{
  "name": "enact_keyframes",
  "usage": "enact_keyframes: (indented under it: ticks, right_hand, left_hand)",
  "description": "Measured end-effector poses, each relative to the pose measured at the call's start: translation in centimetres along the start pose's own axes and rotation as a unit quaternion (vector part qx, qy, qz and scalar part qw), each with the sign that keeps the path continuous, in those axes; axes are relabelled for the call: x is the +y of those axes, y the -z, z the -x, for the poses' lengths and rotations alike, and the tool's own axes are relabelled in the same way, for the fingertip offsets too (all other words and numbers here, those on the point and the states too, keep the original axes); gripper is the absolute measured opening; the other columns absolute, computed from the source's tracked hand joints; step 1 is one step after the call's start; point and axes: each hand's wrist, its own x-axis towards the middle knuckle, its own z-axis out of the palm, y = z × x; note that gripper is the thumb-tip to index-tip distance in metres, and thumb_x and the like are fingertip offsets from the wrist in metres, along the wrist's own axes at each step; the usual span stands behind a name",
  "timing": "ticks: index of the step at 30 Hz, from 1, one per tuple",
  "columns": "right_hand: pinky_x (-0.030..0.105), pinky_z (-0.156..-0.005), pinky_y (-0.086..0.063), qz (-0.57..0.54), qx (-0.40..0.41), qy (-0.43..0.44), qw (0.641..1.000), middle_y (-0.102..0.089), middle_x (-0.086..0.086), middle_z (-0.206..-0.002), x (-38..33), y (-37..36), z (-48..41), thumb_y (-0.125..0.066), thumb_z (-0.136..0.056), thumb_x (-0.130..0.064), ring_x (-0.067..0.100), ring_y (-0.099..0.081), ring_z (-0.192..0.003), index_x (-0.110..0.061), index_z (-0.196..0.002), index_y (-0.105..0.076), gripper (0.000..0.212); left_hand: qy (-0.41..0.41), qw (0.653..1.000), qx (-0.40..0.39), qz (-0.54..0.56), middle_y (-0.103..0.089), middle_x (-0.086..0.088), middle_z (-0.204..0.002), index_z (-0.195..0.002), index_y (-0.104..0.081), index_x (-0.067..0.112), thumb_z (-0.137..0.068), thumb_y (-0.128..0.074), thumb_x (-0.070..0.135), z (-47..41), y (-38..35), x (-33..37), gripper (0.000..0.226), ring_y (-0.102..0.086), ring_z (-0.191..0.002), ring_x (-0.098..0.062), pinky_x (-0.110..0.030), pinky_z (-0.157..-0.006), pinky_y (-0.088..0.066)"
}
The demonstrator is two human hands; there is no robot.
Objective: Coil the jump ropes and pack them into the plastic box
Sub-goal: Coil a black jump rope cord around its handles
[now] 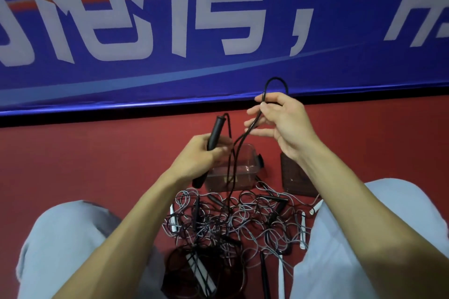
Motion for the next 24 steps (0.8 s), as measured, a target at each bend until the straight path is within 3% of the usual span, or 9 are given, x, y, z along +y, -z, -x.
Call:
enact_keyframes:
  ticks: [2,5,8,12,14,17,20,24]
  right_hand:
    - [0.036,-0.061,-0.06,-0.063,0.02,-0.021,0.998,-0.068,0.008,-0.082,-0.2,0.4,-0.3,-0.042,-0.101,0.0,0.02,-0.07,-0.066,-0.007,-0.101,-0.055,0.016]
    - [0.032,-0.059,-0.059,-0.152,0.046,-0.056,0.986,-0.068,0.007,-0.08,-0.5,1.0,-0.7,-0.04,-0.101,0.0,0.02,-0.072,-0.068,-0.005,-0.103,-0.055,0.016]
    - [0.028,-0.054,-0.057,-0.245,0.059,-0.081,0.964,-0.07,0.006,-0.071,-0.7,1.3,-0.8,-0.039,-0.101,0.002,0.018,-0.072,-0.065,-0.003,-0.102,-0.054,0.015]
    - [0.025,-0.053,-0.056,-0.293,0.046,-0.102,0.949,-0.07,0.005,-0.068,-1.0,1.3,-0.6,-0.041,-0.1,0.001,0.017,-0.072,-0.064,-0.001,-0.101,-0.054,0.013]
    - [0.024,-0.054,-0.056,-0.296,0.033,-0.111,0.948,-0.07,0.005,-0.068,-1.0,1.0,-0.4,-0.042,-0.1,0.001,0.016,-0.072,-0.064,-0.001,-0.097,-0.056,0.014]
    - [0.023,-0.056,-0.057,-0.29,0.021,-0.117,0.95,-0.07,0.006,-0.07,-0.9,0.6,-0.3,-0.044,-0.099,-0.001,0.015,-0.072,-0.067,-0.001,-0.091,-0.058,0.016]
    - [0.022,-0.058,-0.056,-0.284,0.031,-0.118,0.951,-0.071,0.009,-0.071,-0.7,0.5,-0.3,-0.046,-0.099,-0.003,0.016,-0.072,-0.069,0.0,-0.084,-0.06,0.021]
    - [0.023,-0.058,-0.057,-0.311,0.066,-0.122,0.94,-0.071,0.015,-0.074,-0.5,0.6,-0.6,-0.05,-0.097,-0.003,0.021,-0.073,-0.071,0.003,-0.083,-0.06,0.018]
  left_hand:
    - [-0.022,0.997,-0.064,-0.029,-0.07,0.012,-0.081,-0.101,-0.069,0.02,-0.094,-0.062,0.007,0.3,-0.3,0.3,0.017,-0.06,-0.065,0.001,-0.017,-0.069,-0.046]
    - [-0.022,0.992,-0.126,0.015,-0.075,0.007,-0.097,-0.11,-0.067,0.016,-0.094,-0.061,0.005,0.7,-1.0,0.6,0.021,-0.071,-0.089,-0.003,-0.014,-0.074,-0.051]
    - [-0.014,0.989,-0.098,0.105,-0.073,-0.003,-0.099,-0.115,-0.063,0.005,-0.094,-0.058,-0.001,0.9,-1.8,1.0,0.023,-0.072,-0.087,-0.006,-0.014,-0.068,-0.053]
    - [-0.045,0.994,-0.015,0.098,-0.074,-0.007,-0.105,-0.107,-0.066,0.02,-0.094,-0.062,0.009,0.4,-1.9,0.6,0.018,-0.072,-0.093,-0.014,-0.026,-0.072,-0.058]
    - [-0.065,0.996,0.004,0.054,-0.072,-0.005,-0.093,-0.103,-0.067,0.024,-0.094,-0.063,0.013,0.3,-1.9,0.6,0.015,-0.069,-0.082,-0.012,-0.029,-0.071,-0.057]
    - [-0.076,0.997,-0.004,0.031,-0.062,0.004,-0.074,-0.095,-0.066,0.015,-0.093,-0.064,0.014,0.5,-1.8,0.7,0.003,-0.058,-0.065,-0.008,-0.022,-0.061,-0.05]
    - [-0.073,0.997,-0.023,0.032,-0.058,0.003,-0.075,-0.088,-0.064,0.013,-0.094,-0.064,0.018,0.7,-1.7,0.8,0.008,-0.056,-0.072,-0.014,-0.029,-0.069,-0.046]
    - [-0.073,0.995,-0.055,0.046,-0.061,0.004,-0.083,-0.103,-0.067,0.006,-0.095,-0.061,0.015,1.4,-1.7,1.7,0.013,-0.057,-0.069,0.002,-0.012,-0.064,-0.046]
